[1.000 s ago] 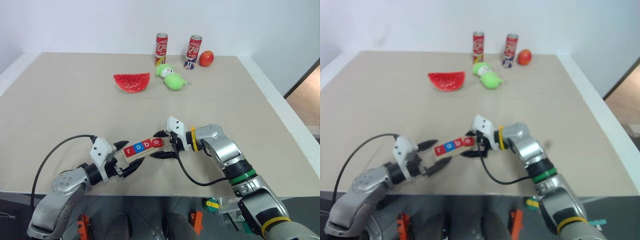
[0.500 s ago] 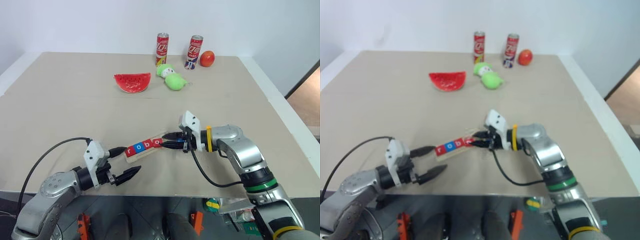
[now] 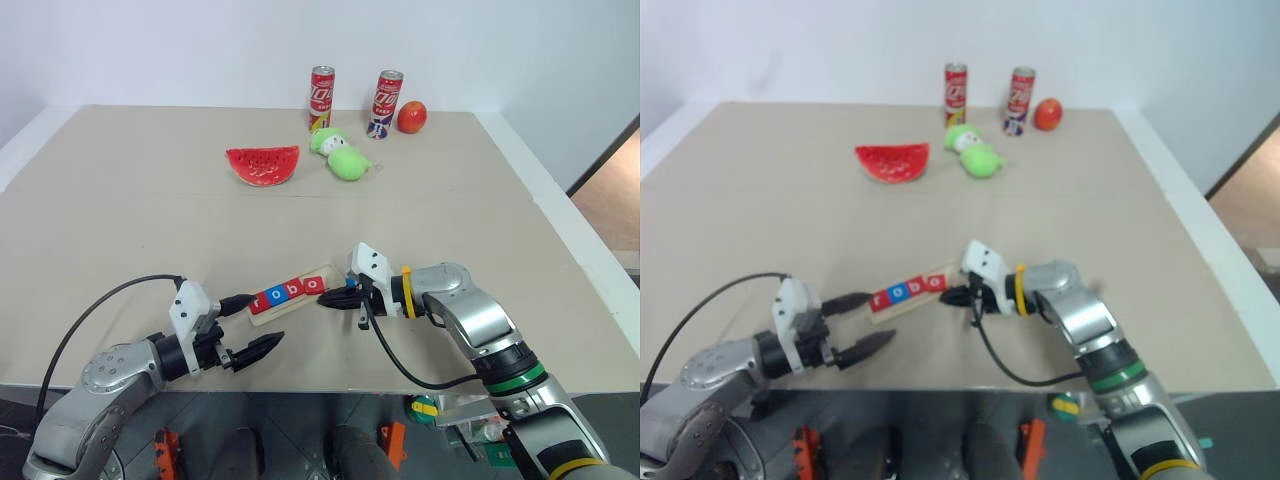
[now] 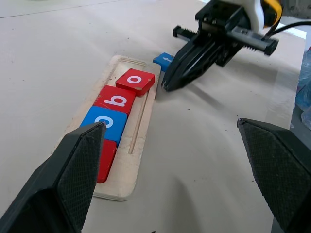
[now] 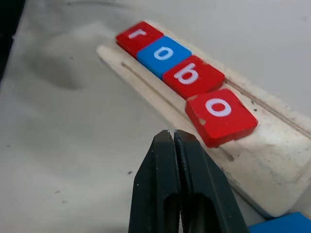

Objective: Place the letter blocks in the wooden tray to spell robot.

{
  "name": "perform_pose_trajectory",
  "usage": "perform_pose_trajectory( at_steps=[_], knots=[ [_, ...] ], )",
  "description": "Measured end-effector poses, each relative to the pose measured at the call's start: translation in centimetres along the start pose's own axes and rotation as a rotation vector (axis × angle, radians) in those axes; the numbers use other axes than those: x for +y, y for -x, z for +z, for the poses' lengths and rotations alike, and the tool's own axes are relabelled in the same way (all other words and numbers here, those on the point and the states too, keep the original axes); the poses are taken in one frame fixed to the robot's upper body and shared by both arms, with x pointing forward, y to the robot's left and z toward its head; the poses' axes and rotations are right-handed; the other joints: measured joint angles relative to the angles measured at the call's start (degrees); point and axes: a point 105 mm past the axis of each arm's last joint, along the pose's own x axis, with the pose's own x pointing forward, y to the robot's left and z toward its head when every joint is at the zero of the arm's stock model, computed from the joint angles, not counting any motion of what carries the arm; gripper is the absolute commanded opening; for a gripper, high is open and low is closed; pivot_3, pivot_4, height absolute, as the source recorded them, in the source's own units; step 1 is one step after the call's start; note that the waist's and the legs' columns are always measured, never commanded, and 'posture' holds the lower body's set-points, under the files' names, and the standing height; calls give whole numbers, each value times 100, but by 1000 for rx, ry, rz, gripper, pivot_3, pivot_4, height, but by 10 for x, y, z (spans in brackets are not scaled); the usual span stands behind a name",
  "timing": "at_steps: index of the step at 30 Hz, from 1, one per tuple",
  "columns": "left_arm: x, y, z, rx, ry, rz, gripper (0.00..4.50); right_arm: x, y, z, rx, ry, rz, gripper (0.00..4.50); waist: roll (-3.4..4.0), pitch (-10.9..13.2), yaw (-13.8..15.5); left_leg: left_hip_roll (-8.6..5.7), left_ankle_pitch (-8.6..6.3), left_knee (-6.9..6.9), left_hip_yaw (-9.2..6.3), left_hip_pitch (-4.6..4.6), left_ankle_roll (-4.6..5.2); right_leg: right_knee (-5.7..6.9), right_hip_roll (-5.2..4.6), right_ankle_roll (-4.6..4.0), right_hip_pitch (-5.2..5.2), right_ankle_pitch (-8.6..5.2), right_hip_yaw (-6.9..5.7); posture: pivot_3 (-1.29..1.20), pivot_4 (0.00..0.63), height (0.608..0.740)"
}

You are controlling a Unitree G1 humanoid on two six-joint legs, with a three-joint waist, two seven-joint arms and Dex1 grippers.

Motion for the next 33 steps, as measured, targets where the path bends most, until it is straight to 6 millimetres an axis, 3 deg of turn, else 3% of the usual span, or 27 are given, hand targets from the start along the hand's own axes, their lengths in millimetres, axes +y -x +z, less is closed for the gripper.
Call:
perform_pose_trajectory(
  at_steps=[8, 20, 26, 33],
  knots=[
    [-1, -1, -1, 1, -1, 19, 4500, -12, -13, 1, 4, 55, -40, 52, 0, 0, 1, 0, 0, 0, 0, 0, 0, 0, 0, 0, 0, 0, 0, 0, 150, 740],
    [-1, -1, -4, 7, 6, 29, 4500, -18, -3, 5, 16, 76, -34, 52, 0, 0, -1, 1, 0, 0, 0, 0, 0, 0, 0, 0, 0, 0, 0, 0, 150, 740],
    [-1, -1, -4, 5, 6, 28, 4500, -22, -10, 16, -15, 102, -46, 52, 0, 0, 0, 4, 0, 0, -1, 1, 0, 0, 3, -3, 1, 2, -2, 0, 150, 740],
    [-1, -1, -4, 4, 7, 30, 4500, -27, -16, 13, -12, 101, -53, 52, 0, 0, 0, 1, 0, 0, 1, -1, 0, 0, 0, -1, 0, 1, 1, 0, 150, 740]
  ],
)
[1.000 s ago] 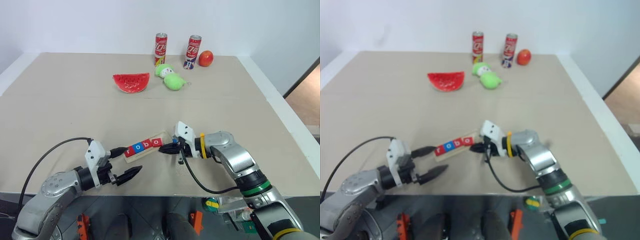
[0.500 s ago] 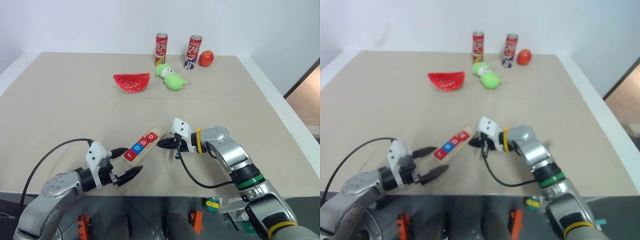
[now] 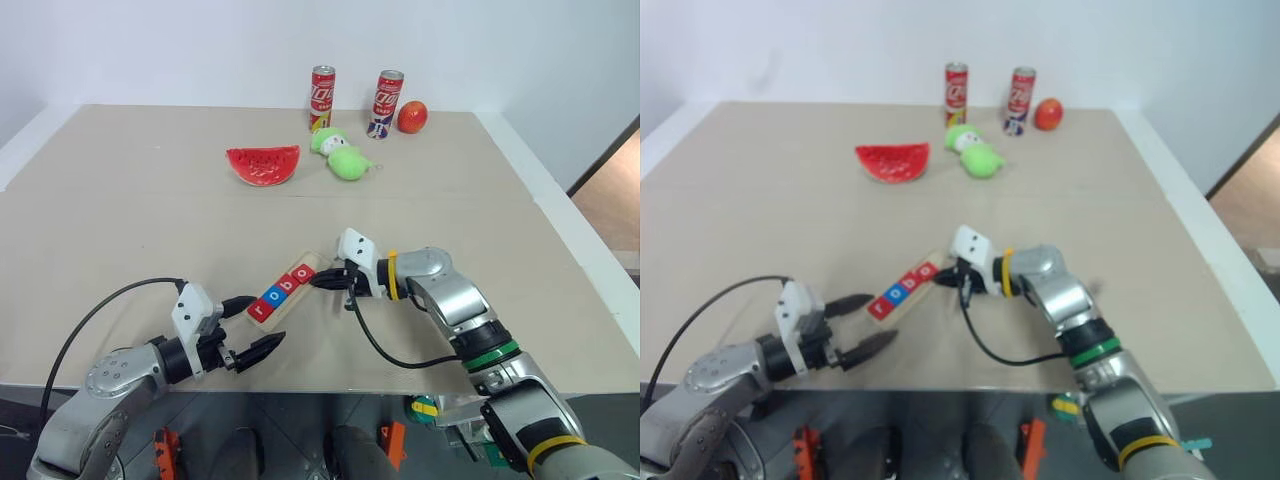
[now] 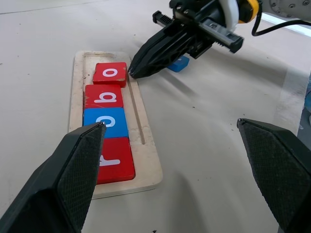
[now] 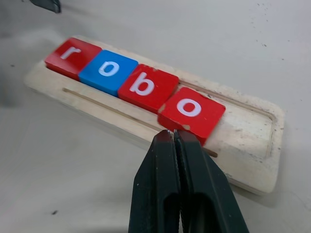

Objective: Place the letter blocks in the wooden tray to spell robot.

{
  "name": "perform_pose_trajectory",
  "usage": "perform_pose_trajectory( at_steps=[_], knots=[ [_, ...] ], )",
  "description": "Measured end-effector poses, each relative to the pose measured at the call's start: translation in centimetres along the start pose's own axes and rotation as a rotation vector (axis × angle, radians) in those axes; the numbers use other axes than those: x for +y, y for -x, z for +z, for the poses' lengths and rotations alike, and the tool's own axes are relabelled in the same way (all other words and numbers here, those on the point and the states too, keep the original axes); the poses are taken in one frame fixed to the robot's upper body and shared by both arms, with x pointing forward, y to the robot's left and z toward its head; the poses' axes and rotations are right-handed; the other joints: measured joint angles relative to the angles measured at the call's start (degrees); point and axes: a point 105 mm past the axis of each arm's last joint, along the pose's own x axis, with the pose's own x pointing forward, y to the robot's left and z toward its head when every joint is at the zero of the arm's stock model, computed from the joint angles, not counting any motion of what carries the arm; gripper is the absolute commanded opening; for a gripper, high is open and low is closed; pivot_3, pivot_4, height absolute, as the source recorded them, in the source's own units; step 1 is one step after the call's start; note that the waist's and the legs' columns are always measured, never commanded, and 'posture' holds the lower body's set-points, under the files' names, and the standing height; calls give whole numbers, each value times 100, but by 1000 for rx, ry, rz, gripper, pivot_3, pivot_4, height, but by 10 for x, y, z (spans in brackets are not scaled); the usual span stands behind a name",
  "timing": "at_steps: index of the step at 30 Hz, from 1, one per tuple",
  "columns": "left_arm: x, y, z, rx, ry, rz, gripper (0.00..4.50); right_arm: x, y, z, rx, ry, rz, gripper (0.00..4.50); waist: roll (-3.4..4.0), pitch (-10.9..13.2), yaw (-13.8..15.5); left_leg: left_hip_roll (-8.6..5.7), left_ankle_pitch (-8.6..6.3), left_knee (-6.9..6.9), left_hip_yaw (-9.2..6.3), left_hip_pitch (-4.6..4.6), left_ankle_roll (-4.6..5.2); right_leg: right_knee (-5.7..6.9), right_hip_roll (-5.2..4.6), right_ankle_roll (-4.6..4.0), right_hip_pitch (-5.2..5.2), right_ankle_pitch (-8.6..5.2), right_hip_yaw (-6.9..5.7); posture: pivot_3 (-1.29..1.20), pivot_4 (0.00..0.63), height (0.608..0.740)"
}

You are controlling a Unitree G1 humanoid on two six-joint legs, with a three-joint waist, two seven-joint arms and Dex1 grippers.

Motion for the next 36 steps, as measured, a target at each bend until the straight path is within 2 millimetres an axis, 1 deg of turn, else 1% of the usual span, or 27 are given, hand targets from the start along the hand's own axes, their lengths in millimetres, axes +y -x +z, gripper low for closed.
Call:
perform_pose_trajectory(
  at_steps=[11, 21, 27, 36],
  knots=[
    [0, 1, -3, 5, 9, 19, 4500, -3, -9, 4, -16, 22, 1, 52, 0, 0, 0, 2, 0, 0, 0, 0, 0, 0, 1, -1, 0, 0, -1, 0, 150, 740],
    [0, -1, -4, -1, 12, 27, 4500, -5, -9, 5, -6, 41, 7, 52, 0, 0, 0, 2, 0, -1, -1, 0, 0, 0, 1, -2, 0, 0, -2, 0, 150, 740],
    [-1, -1, -4, -1, 13, 23, 4500, -5, -5, 0, 9, 38, 5, 52, 0, 0, 0, 2, 0, -1, -1, 0, 0, 0, 1, -2, 0, 1, -1, 0, 150, 740],
    [-2, -3, -3, -6, 7, 12, 4500, -4, -8, 2, 8, 64, 4, 52, 0, 0, 0, 2, 0, -1, -1, 0, 0, 0, 2, -2, 0, 1, -1, 0, 150, 740]
  ],
)
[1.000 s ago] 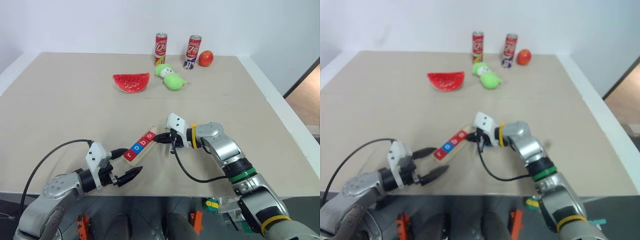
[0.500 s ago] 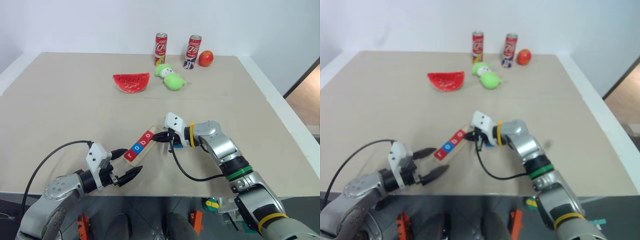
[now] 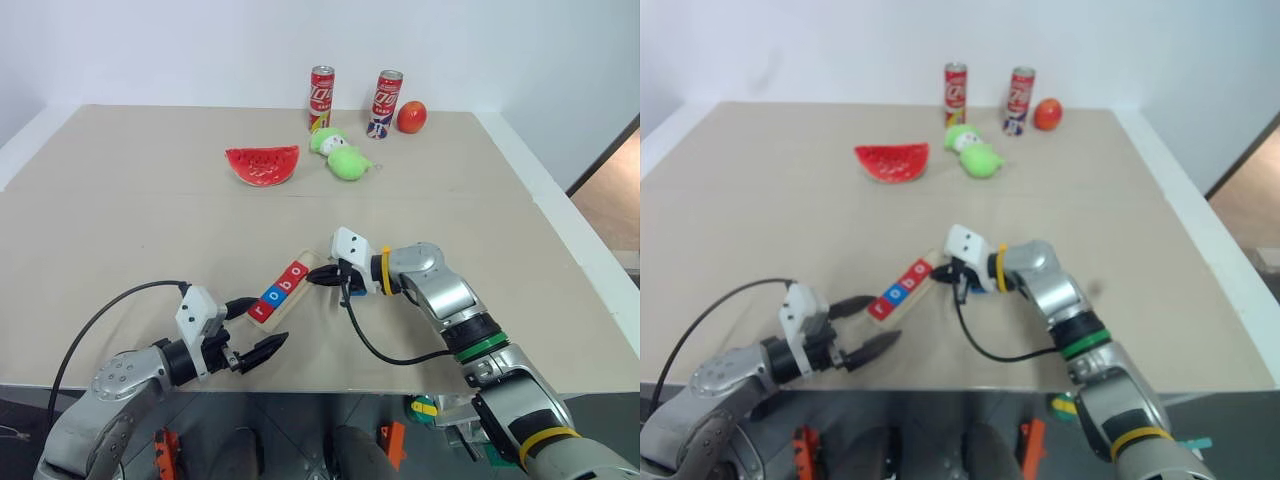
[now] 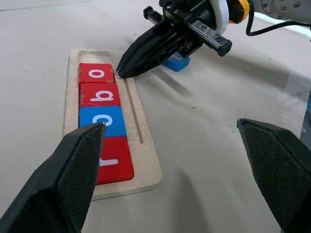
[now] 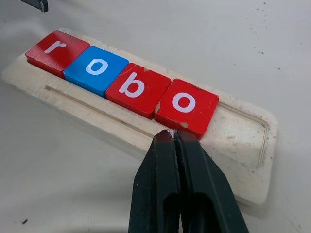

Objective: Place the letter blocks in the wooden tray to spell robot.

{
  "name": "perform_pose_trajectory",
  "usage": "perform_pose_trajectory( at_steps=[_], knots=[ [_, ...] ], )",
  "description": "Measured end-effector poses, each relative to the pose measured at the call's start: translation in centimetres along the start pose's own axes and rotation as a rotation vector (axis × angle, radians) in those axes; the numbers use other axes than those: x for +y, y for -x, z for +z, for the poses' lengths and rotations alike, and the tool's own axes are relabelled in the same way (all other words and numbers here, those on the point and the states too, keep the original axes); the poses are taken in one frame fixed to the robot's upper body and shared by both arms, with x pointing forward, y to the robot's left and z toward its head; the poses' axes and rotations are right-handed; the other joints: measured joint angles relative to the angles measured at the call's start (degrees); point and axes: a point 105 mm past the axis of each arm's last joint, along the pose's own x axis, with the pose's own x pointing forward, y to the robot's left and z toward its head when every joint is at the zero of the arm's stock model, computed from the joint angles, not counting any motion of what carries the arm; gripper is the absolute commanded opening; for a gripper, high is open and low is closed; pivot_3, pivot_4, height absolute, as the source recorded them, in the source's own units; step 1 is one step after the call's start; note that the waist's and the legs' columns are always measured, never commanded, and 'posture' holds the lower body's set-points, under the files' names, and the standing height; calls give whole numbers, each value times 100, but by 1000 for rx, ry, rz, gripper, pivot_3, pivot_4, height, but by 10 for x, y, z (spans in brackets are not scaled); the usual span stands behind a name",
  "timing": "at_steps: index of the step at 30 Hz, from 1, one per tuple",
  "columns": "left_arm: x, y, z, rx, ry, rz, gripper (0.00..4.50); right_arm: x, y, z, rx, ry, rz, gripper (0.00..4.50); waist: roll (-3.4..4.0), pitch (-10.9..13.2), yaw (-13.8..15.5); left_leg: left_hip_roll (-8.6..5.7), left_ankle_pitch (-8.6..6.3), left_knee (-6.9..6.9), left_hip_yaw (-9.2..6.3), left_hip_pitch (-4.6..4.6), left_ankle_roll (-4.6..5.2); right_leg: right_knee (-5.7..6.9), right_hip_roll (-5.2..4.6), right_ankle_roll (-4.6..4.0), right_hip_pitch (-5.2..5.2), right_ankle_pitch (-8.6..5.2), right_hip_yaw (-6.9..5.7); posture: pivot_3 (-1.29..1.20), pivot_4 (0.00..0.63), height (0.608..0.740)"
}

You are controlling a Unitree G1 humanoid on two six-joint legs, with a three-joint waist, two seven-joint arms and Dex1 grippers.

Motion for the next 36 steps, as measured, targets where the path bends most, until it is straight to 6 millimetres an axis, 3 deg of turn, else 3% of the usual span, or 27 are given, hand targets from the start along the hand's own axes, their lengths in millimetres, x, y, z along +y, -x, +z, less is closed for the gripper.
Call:
perform_pose_trajectory(
  at_steps=[17, 22, 27, 36],
  knots=[
    [-1, 0, 1, -7, -11, -23, 4500, 13, 9, -2, 18, 11, 41, 52, 0, 0, 1, 0, 0, 0, 0, 1, 0, 0, -1, -1, 1, 1, -1, 0, 150, 740],
    [3, -1, 5, -14, -25, -25, 4500, 1, 15, 7, -4, 2, -17, 52, 2, 1, -1, -1, 0, 0, 3, 1, 0, 0, 0, -1, -2, 1, 1, 0, 150, 740],
    [4, -4, 17, -64, 2, -30, 4500, -25, 15, 31, -47, 58, -102, 52, 0, 0, -1, 1, 0, 0, -1, 1, 0, 0, 1, -2, 2, -1, -4, 0, 150, 740],
    [5, -11, 26, -114, 64, -3, 4500, -32, -5, 7, 3, 81, -105, 52, 0, 0, -1, -6, -1, -1, 0, -2, -2, 0, -4, -4, 1, 1, 1, 0, 150, 740]
  ],
)
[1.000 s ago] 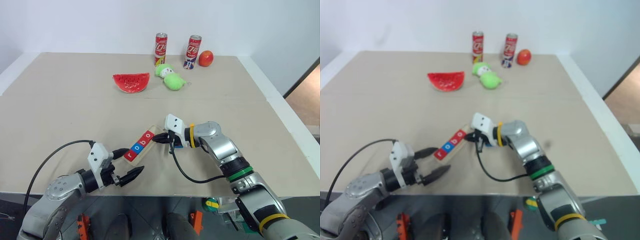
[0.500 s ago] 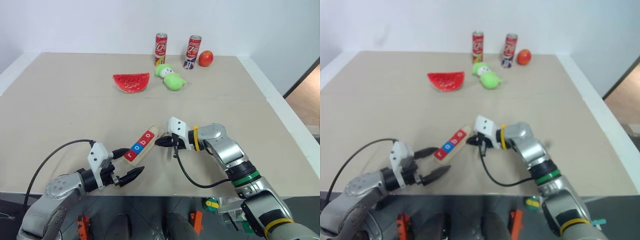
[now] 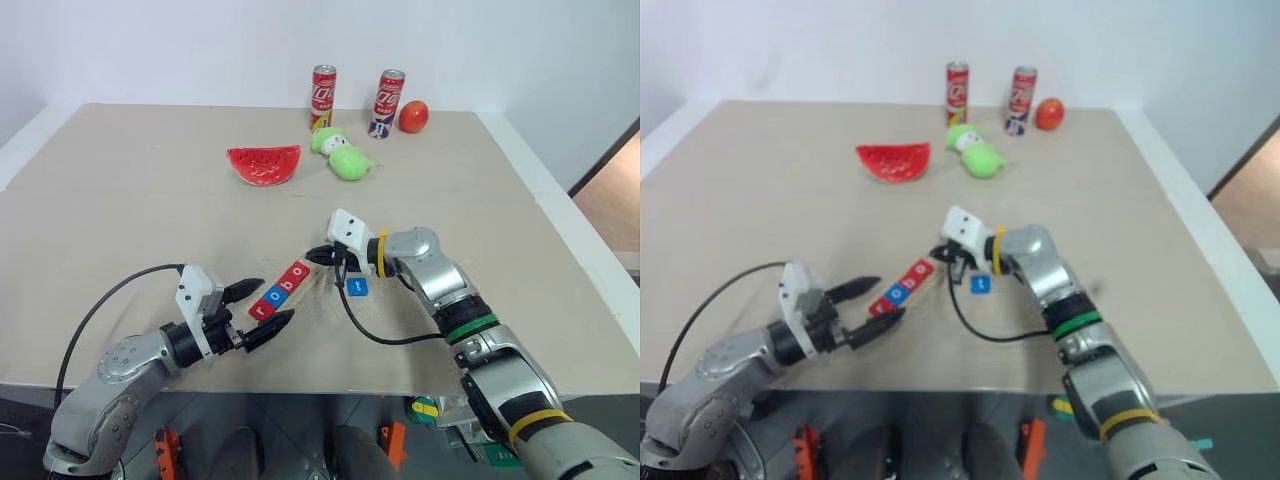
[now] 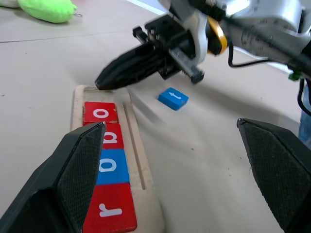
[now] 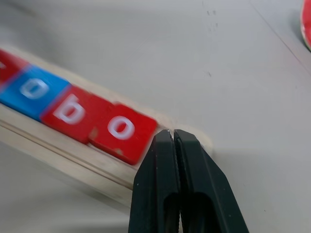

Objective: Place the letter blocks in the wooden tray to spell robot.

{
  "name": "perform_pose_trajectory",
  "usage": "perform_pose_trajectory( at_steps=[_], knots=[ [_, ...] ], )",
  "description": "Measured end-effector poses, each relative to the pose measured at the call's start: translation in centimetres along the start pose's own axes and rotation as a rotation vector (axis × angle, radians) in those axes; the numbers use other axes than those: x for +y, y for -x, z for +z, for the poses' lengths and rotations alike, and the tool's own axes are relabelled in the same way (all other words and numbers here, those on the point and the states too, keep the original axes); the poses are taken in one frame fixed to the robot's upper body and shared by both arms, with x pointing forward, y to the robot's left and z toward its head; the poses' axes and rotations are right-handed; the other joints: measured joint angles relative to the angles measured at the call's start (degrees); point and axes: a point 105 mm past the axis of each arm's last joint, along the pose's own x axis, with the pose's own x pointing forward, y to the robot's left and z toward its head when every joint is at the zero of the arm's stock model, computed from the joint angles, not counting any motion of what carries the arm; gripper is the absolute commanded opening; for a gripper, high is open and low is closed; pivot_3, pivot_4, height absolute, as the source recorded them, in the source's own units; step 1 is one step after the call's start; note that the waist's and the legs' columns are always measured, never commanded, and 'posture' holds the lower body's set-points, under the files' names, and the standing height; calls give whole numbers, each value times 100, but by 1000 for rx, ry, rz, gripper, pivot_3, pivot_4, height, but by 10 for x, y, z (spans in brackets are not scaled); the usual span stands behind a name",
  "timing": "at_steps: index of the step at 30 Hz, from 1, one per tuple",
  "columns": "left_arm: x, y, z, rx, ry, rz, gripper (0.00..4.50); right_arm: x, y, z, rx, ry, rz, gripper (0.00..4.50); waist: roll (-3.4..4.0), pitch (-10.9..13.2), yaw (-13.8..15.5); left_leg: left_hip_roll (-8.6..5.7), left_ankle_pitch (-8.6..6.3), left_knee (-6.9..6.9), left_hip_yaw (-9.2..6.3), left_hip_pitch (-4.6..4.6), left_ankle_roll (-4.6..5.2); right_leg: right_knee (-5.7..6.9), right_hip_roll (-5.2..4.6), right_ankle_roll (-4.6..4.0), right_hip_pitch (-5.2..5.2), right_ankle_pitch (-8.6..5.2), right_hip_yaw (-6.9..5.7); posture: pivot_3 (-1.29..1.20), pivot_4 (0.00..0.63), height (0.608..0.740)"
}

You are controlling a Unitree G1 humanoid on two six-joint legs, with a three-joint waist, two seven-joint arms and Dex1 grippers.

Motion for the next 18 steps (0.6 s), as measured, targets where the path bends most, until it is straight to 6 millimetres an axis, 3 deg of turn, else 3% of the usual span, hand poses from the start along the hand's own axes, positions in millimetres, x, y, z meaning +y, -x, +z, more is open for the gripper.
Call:
perform_pose_trajectory(
  at_steps=[18],
  knots=[
    [-3, 1, -1, 4, -5, 26, 4500, -4, -2, -7, 51, 151, 54, 52, 0, 0, 0, 1, 0, 0, -1, 1, 0, 0, 1, -21, 1, 12, -1, 0, 150, 740]
  ],
)
